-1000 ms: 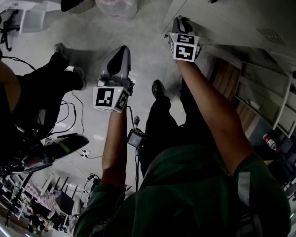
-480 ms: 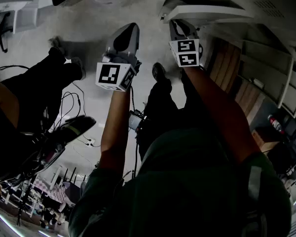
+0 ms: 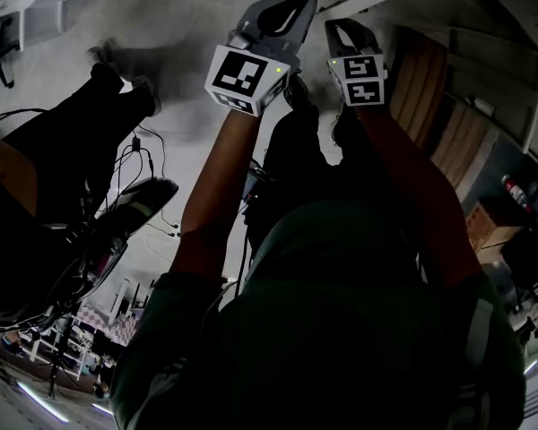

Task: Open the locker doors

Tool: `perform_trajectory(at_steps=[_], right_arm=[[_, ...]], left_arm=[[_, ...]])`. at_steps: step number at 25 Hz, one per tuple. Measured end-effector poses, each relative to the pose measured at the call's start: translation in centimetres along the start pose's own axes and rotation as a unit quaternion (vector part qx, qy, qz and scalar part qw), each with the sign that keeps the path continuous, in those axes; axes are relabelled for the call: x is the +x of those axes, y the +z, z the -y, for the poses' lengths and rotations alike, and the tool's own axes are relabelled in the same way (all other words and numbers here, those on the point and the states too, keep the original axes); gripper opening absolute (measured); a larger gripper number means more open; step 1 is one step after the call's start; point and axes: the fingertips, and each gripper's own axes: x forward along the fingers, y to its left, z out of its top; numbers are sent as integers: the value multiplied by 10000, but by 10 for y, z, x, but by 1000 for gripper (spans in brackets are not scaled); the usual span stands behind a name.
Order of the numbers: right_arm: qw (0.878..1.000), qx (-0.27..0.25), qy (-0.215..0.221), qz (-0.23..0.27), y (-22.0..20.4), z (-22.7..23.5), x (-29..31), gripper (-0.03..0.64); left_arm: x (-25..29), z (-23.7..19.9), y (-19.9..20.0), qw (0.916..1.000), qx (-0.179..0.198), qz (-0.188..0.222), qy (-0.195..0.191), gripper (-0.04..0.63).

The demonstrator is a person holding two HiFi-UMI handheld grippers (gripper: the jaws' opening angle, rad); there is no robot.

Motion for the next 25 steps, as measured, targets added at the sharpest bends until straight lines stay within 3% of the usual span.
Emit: perform_trajectory(at_steps=[9,16,25], right_arm=[[9997,191,-143,-34,-23,3,-55,35],[9980,543,-320,3,-61,31,-141,35],[9930,981,-394,535,-76,68,-258,29]], left_arm=[[16,71,-1,9981,86,-152,-590,2],[33,144,-15,9958,162,-430,-792,2],[32,211,-16,9920,390,-721,-962,2]])
